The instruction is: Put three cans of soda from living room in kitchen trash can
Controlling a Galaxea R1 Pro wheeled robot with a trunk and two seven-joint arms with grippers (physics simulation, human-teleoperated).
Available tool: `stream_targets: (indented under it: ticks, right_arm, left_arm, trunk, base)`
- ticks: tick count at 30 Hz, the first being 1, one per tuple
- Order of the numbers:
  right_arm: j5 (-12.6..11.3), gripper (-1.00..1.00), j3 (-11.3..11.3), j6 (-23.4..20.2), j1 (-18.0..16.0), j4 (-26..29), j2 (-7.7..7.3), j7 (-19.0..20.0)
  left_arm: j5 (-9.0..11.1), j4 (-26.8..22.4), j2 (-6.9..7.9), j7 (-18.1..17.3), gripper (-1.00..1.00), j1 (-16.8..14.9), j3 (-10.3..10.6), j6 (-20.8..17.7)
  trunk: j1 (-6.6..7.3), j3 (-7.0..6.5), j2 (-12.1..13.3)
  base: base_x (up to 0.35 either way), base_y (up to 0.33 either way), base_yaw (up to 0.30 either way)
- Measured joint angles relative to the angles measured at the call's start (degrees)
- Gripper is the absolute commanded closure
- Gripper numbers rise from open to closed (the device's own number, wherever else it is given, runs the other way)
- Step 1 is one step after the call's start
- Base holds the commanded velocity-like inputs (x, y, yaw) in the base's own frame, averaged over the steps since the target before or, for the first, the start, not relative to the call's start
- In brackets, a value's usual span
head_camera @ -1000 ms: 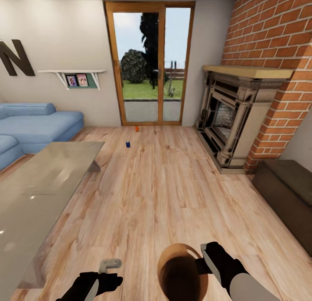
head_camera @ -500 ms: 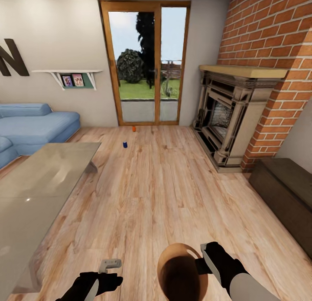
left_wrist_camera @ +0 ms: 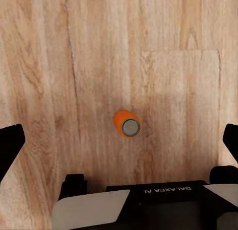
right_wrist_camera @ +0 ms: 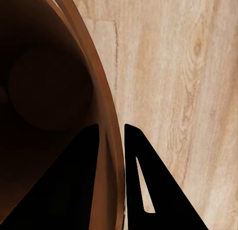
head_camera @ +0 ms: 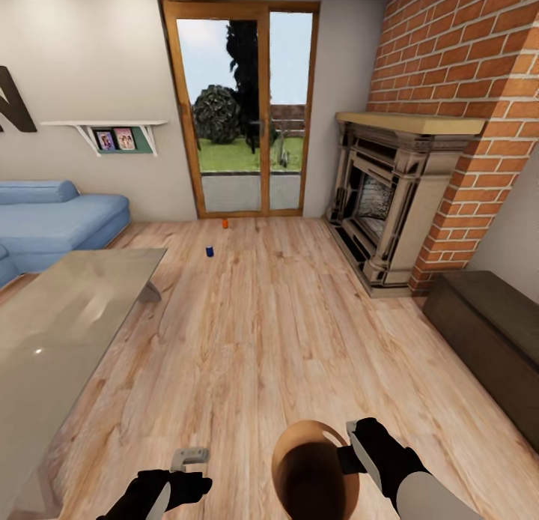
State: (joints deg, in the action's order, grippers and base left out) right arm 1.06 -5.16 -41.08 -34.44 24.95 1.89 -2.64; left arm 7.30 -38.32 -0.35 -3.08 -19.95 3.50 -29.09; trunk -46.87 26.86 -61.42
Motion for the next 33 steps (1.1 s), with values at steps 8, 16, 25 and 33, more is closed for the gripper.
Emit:
stream_targets:
  ticks: [8, 16, 25, 33]
  right_arm:
    - [0.0, 1.0, 0.0, 0.0, 0.0, 0.0, -0.02, 0.0]
    - [0.1, 1.0, 0.0, 0.0, 0.0, 0.0, 0.03, 0.0]
    - [0.0, 1.0, 0.0, 0.0, 0.0, 0.0, 0.03, 0.0]
    - [-0.1, 1.0, 0.0, 0.0, 0.0, 0.0, 0.04, 0.0]
  left_arm:
    - [0.0, 0.0, 0.0, 0.0, -1.0, 0.0, 0.0, 0.0]
    - [0.0, 0.1, -0.08, 0.0, -1.0, 0.0, 0.0, 0.0]
    - [0.0, 0.0, -0.16, 0.0, -1.0, 0.0, -0.1, 0.0]
    - [0.0, 0.0, -0.19, 0.0, -1.0, 0.0, -0.1, 0.0]
  trunk:
    - [0.0, 0.0, 0.0]
    - [0.0, 0.0, 0.0]
    - [0.0, 0.0, 0.0]
    - [0.0, 0.0, 0.0]
  base:
    - [0.129, 0.0, -0.003]
    - [0.117, 0.0, 0.0]
    - [0.028, 0.0, 0.0]
    - [-0.037, -0.037, 0.0]
